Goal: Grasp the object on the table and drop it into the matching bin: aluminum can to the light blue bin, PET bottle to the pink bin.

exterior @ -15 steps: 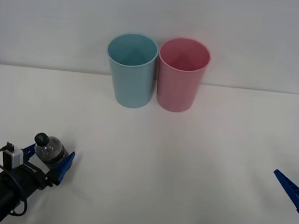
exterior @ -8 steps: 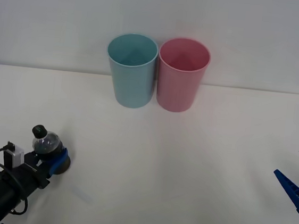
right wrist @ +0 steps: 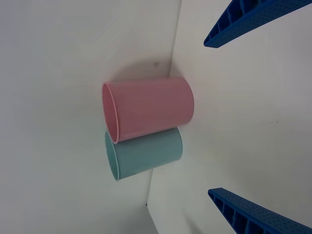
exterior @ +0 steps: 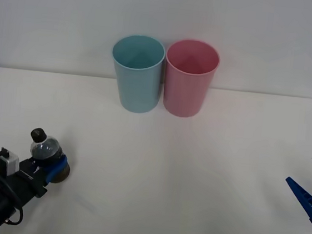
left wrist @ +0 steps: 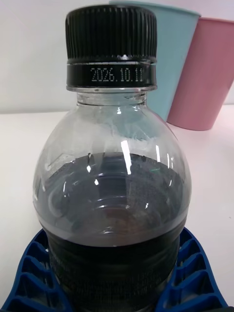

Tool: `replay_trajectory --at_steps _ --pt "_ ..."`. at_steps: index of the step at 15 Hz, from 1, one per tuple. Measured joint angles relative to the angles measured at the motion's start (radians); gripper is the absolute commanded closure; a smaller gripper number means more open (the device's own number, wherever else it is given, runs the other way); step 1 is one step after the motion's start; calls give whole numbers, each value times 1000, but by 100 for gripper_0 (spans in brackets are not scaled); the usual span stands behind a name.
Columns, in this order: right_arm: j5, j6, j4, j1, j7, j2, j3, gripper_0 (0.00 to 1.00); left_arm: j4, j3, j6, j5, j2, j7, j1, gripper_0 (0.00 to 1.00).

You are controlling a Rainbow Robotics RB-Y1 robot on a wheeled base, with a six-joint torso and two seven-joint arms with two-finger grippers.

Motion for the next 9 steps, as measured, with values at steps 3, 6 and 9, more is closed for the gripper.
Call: replay_trajectory --at_steps 3,6,9 --pt "0 0 0 0 0 0 0 0 -93 1 -2 34 31 23 47 100" --pt "0 0 0 0 0 0 0 0 -202 1 -2 65 40 84 79 100" --pt "0 0 0 0 0 0 0 0 -311 11 6 69 41 200 76 100"
